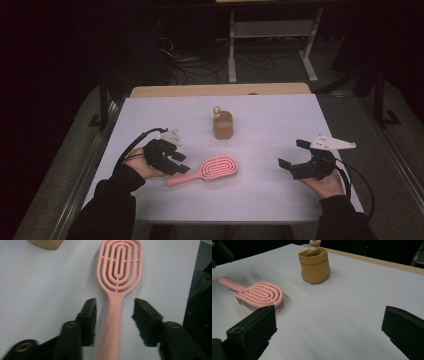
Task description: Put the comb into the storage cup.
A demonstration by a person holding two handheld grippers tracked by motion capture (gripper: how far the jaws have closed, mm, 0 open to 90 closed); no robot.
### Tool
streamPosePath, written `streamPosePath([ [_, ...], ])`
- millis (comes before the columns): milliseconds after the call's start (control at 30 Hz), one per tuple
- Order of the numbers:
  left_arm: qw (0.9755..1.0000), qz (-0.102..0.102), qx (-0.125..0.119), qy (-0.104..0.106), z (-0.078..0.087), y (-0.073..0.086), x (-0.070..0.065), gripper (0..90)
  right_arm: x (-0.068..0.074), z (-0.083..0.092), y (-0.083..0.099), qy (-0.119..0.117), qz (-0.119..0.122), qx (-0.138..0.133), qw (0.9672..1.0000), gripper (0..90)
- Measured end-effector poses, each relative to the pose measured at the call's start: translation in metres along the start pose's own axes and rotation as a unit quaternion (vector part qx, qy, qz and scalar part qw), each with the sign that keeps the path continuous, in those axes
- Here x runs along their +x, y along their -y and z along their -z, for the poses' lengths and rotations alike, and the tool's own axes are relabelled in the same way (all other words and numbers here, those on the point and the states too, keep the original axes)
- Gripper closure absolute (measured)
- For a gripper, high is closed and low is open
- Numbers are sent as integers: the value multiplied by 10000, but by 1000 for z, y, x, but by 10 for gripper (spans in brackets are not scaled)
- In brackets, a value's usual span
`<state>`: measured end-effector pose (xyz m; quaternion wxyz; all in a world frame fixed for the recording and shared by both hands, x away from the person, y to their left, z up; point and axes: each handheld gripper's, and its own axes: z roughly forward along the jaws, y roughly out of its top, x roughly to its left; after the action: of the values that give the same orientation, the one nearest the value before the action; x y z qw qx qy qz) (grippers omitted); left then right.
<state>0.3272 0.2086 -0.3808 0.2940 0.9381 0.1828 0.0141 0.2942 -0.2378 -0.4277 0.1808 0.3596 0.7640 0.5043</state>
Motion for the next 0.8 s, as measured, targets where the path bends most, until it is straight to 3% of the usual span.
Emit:
streamPosePath([
  [267, 9999, 23, 70, 133, -11, 0, 2, 260, -1, 0, 0, -4, -10, -7, 10000, 0],
  [533, 9997, -41, 254, 61, -27, 1, -4, 28, -1, 0, 0, -9, -14, -10, 10000, 0],
  [633, 9996, -52, 280, 38, -32, 2, -4, 0, -1, 1, 0, -11, -23, -11, 10000, 0],
  [800, 9993, -195, 258, 181, -44, 6, -4, 0, -1, 5, 1, 23, -54, -34, 10000, 0],
])
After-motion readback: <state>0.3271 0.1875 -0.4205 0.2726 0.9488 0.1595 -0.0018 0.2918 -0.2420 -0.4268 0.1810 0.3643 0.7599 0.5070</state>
